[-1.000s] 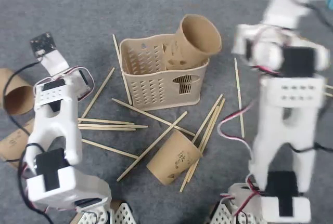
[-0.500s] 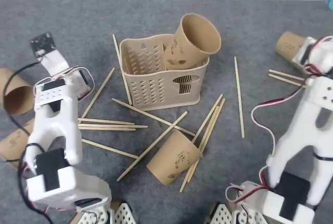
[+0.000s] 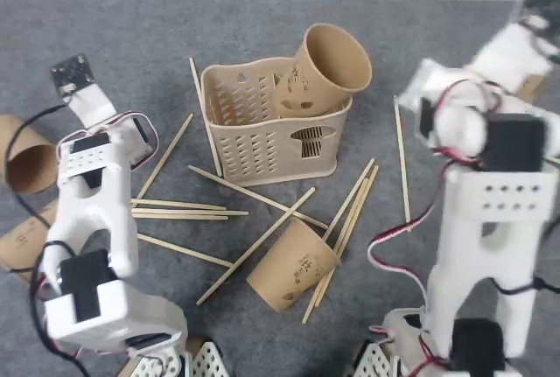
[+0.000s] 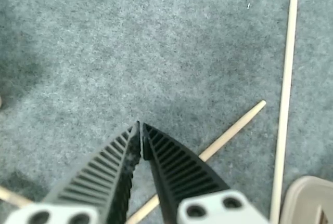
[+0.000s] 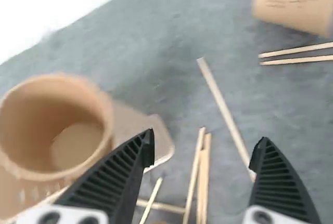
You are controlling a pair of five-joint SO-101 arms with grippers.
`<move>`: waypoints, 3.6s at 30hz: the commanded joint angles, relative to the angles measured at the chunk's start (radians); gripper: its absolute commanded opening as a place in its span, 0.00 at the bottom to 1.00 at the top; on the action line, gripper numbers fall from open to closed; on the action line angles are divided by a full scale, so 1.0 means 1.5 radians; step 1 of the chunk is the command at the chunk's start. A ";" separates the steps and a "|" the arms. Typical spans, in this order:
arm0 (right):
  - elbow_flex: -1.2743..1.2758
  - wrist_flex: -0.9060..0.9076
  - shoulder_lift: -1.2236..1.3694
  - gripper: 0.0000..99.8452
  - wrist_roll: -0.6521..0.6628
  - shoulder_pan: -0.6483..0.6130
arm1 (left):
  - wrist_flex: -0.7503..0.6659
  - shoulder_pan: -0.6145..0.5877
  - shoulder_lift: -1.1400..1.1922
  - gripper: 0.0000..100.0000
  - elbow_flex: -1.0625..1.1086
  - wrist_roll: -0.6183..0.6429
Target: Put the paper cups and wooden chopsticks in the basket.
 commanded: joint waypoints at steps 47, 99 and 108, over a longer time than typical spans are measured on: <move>0.064 -0.253 0.003 0.01 0.162 -0.081 | -0.001 0.017 -0.003 0.01 -0.030 -0.038; 0.061 -0.433 0.322 0.22 0.372 0.327 | -0.001 0.016 -0.003 0.01 -0.029 -0.038; 0.061 -0.556 0.457 0.30 0.379 0.381 | -0.001 0.017 -0.003 0.01 -0.029 -0.038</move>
